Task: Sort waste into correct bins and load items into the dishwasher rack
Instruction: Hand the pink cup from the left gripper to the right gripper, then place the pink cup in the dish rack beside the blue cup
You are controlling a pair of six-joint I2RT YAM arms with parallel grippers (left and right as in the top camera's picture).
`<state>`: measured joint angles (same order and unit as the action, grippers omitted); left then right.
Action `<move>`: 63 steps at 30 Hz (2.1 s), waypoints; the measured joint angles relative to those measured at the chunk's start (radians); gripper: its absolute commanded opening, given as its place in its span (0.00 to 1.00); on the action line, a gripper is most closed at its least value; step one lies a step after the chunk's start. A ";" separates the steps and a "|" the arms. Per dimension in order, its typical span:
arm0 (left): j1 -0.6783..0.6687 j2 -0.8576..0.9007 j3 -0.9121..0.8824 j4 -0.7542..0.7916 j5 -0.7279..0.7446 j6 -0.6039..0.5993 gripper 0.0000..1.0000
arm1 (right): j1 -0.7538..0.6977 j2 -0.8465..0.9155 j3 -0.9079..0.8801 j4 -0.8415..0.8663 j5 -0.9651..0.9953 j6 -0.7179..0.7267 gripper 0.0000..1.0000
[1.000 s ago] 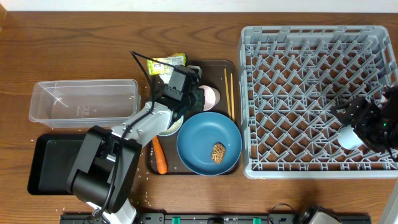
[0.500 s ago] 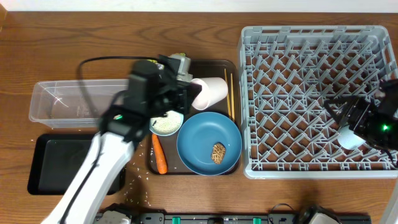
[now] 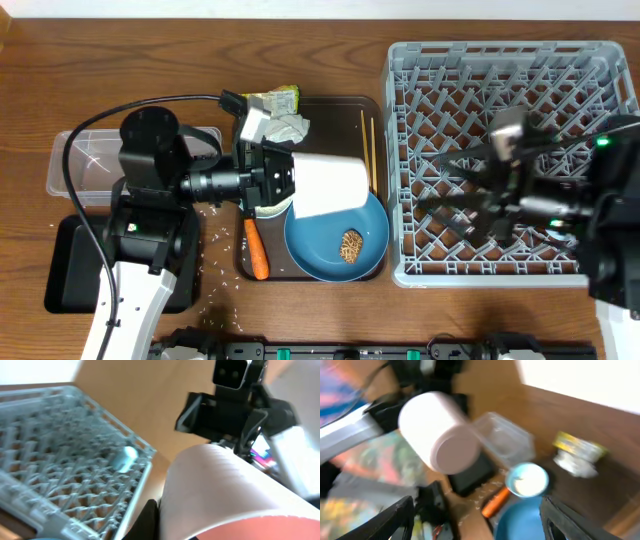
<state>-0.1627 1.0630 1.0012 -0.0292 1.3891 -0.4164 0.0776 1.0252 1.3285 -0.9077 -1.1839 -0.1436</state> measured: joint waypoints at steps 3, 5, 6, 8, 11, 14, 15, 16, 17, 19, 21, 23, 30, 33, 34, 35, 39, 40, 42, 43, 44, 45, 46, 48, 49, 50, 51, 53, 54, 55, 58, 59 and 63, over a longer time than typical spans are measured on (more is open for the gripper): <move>0.000 0.000 0.000 0.039 0.059 -0.050 0.06 | 0.122 0.005 0.000 0.071 0.006 -0.007 0.76; 0.000 0.000 0.000 0.042 0.075 -0.064 0.06 | 0.165 0.008 0.000 0.107 0.018 -0.010 0.77; 0.000 0.000 0.000 0.042 0.081 -0.072 0.06 | 0.195 0.014 0.000 0.133 0.021 -0.013 0.77; 0.000 0.000 0.000 0.042 0.092 -0.082 0.06 | 0.235 0.024 0.000 0.166 0.032 -0.015 0.77; 0.000 0.000 0.000 0.042 0.101 -0.089 0.06 | 0.296 0.053 0.000 0.202 0.056 -0.019 0.77; 0.000 0.000 0.000 0.042 0.105 -0.091 0.06 | 0.340 0.093 0.000 0.235 0.080 -0.019 0.76; 0.000 0.000 0.000 0.043 0.105 -0.093 0.06 | 0.354 0.106 0.000 0.249 0.085 -0.019 0.76; 0.000 0.000 0.000 0.045 0.105 -0.096 0.06 | 0.365 0.123 0.000 0.273 0.089 -0.020 0.75; 0.000 0.000 0.000 0.046 0.105 -0.097 0.06 | 0.378 0.137 0.000 0.294 0.093 -0.019 0.73; 0.004 0.001 0.000 0.047 0.103 -0.101 0.06 | 0.398 0.160 0.000 0.329 0.088 -0.019 0.64; 0.008 0.002 0.000 0.048 0.099 -0.104 0.06 | 0.415 0.171 0.000 0.350 0.082 -0.013 0.56; 0.011 0.002 0.000 0.048 0.101 -0.104 0.06 | 0.418 0.172 0.000 0.355 0.084 -0.005 0.49; 0.010 0.002 0.000 0.064 0.099 -0.103 0.41 | 0.418 0.155 0.000 0.347 0.105 0.011 0.35; 0.008 0.002 0.000 0.096 0.093 -0.110 0.64 | 0.418 0.126 0.000 0.312 0.148 0.011 0.35; 0.008 0.002 0.000 0.107 0.093 -0.113 0.65 | 0.418 0.111 0.000 0.288 0.174 0.011 0.35; 0.008 0.002 0.000 0.127 0.090 -0.112 0.66 | 0.417 0.095 0.000 0.266 0.204 0.011 0.35; 0.008 0.002 0.000 0.188 0.084 -0.116 0.70 | 0.398 0.024 0.000 0.127 0.364 0.008 0.33; 0.008 0.002 0.000 0.193 0.078 -0.116 0.70 | 0.386 0.001 0.001 0.088 0.414 0.008 0.33; 0.011 0.002 0.000 0.195 0.077 -0.119 0.70 | 0.361 -0.039 0.001 0.013 0.529 0.009 0.32; 0.011 0.002 0.000 0.195 0.077 -0.122 0.70 | 0.346 -0.053 0.001 -0.016 0.578 0.013 0.32; 0.011 0.002 0.000 0.196 0.077 -0.127 0.70 | 0.328 -0.066 0.001 -0.042 0.632 0.021 0.32; 0.011 0.002 0.000 0.197 0.077 -0.128 0.70 | 0.305 -0.080 0.001 -0.067 0.694 0.032 0.32; 0.011 0.002 0.000 0.196 0.077 -0.130 0.70 | 0.287 -0.087 0.001 -0.081 0.734 0.038 0.34; 0.011 0.002 0.000 0.197 0.077 -0.131 0.70 | 0.233 -0.102 0.001 -0.110 0.843 0.069 0.35; 0.011 0.002 0.000 0.197 0.077 -0.131 0.70 | 0.203 -0.107 0.001 -0.124 0.898 0.086 0.35; 0.011 0.002 0.000 0.197 0.077 -0.133 0.70 | 0.175 -0.110 0.001 -0.134 0.949 0.103 0.34; 0.011 0.002 0.000 0.197 0.077 -0.134 0.70 | 0.138 -0.111 0.001 -0.144 1.003 0.126 0.33; 0.011 0.002 0.000 0.197 0.077 -0.134 0.70 | 0.063 -0.111 0.001 -0.159 1.106 0.169 0.33; 0.011 0.002 0.000 0.197 0.077 -0.134 0.70 | 0.032 -0.110 0.001 -0.163 1.141 0.186 0.34; 0.011 0.002 0.000 0.197 0.077 -0.134 0.70 | -0.008 -0.109 0.001 -0.166 1.186 0.207 0.36; 0.011 0.002 0.000 0.197 0.077 -0.134 0.70 | -0.126 -0.110 0.001 -0.167 1.281 0.272 0.38; 0.011 0.002 0.000 0.197 0.077 -0.134 0.70 | -0.159 -0.110 0.001 -0.167 1.304 0.291 0.38; 0.011 0.002 0.000 0.197 0.077 -0.134 0.70 | -0.300 -0.099 0.001 -0.167 1.351 0.369 0.38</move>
<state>-0.1513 1.0649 1.0012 0.1677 1.4666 -0.5503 -0.2226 0.9264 1.3293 -1.0748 0.1669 0.2253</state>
